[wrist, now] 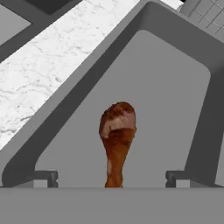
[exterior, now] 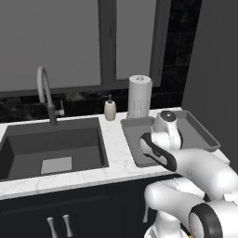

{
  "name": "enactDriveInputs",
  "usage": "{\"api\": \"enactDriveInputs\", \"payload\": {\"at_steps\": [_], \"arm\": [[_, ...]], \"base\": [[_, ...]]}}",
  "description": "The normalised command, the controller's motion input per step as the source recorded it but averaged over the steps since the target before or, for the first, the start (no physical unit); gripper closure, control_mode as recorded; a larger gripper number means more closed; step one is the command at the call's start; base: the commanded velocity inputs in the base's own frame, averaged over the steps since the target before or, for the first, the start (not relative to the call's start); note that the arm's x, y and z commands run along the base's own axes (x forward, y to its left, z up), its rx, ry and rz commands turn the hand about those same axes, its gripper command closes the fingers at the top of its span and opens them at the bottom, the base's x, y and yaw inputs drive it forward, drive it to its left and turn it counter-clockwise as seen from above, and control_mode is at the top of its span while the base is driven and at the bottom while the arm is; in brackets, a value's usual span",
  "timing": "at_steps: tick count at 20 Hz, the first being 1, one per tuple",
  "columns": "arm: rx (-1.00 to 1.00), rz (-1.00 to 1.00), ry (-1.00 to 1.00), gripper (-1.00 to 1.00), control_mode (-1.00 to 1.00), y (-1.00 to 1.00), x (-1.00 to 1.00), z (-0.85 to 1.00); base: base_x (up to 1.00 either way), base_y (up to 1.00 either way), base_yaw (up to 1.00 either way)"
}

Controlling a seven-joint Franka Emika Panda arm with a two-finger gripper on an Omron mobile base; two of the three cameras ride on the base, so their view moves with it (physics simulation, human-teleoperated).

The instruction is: Place one avocado and one chicken drumstick in each tupperware on the nearby counter, to pack two identical lunches.

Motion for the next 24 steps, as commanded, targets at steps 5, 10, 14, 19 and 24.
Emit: {"api": "enactDriveInputs", "payload": {"at_steps": [5, 10, 14, 19, 24], "arm": [[0.14, -0.22, 0.0, -1.0, -1.0, 0.04, -0.63, 1.0], [0.31, -0.32, 0.05, -1.0, -1.0, -0.02, -0.78, 0.94], [0.09, -0.07, 0.0, -1.0, -1.0, 0.06, -0.81, 0.76], [0.0, 0.0, -0.05, -1.0, -1.0, 0.07, -0.7, 0.93], [-0.01, 0.0, -0.03, -1.0, -1.0, 0.04, -0.77, 0.84]], "base": [[0.0, 0.0, 0.0], [0.0, 0.0, 0.0], [0.0, 0.0, 0.0], [0.0, 0.0, 0.0], [0.0, 0.0, 0.0]]}}
